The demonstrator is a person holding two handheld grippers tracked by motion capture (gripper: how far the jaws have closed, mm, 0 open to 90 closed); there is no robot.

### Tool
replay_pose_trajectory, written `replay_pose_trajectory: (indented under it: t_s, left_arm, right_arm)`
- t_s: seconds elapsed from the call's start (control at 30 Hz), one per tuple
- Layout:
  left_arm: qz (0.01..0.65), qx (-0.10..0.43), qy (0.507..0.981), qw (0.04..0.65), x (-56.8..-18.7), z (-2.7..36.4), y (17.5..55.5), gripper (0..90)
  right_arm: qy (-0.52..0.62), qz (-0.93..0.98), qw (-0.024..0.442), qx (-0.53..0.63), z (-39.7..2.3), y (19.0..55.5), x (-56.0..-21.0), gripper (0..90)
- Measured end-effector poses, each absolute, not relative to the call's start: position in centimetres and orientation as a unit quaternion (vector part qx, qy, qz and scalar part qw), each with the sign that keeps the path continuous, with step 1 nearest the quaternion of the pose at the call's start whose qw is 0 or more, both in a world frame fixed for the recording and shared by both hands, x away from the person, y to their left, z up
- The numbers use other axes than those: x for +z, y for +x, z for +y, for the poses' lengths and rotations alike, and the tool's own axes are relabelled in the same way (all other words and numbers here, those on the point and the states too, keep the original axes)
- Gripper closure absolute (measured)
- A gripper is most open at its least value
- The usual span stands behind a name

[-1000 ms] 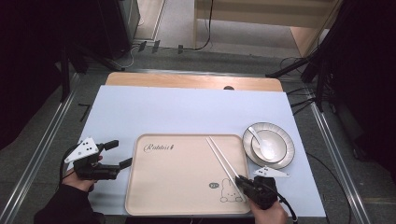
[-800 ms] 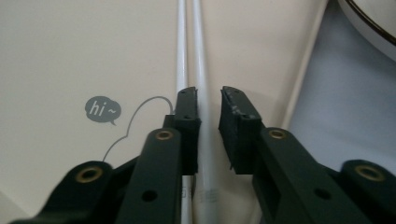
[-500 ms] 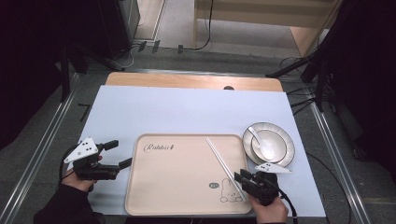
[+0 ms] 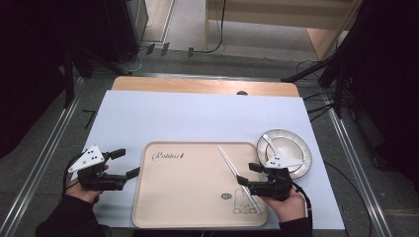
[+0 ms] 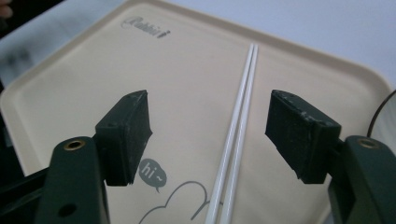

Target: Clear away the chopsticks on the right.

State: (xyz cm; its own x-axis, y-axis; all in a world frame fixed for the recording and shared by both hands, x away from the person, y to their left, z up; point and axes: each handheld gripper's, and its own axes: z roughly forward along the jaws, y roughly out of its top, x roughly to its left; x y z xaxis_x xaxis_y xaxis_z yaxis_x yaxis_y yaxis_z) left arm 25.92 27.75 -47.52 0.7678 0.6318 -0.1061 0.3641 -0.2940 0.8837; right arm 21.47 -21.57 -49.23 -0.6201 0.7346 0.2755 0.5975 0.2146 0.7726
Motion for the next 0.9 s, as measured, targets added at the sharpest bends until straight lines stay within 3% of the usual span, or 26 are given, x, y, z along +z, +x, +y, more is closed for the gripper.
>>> replay_pose_trajectory:
  t_s: [0.43, 0.9]
  left_arm:
    - [0.311, 0.129, 0.797, 0.501, -47.6, 27.5, 25.9, 14.0]
    - [0.316, 0.131, 0.796, 0.500, -47.5, 27.9, 25.7, 14.0]
  right_arm:
    - [0.372, 0.800, 0.055, 0.468, -24.1, 23.8, -47.9, 26.5]
    - [0.352, 0.800, 0.085, 0.478, -27.9, 24.6, -47.3, 23.8]
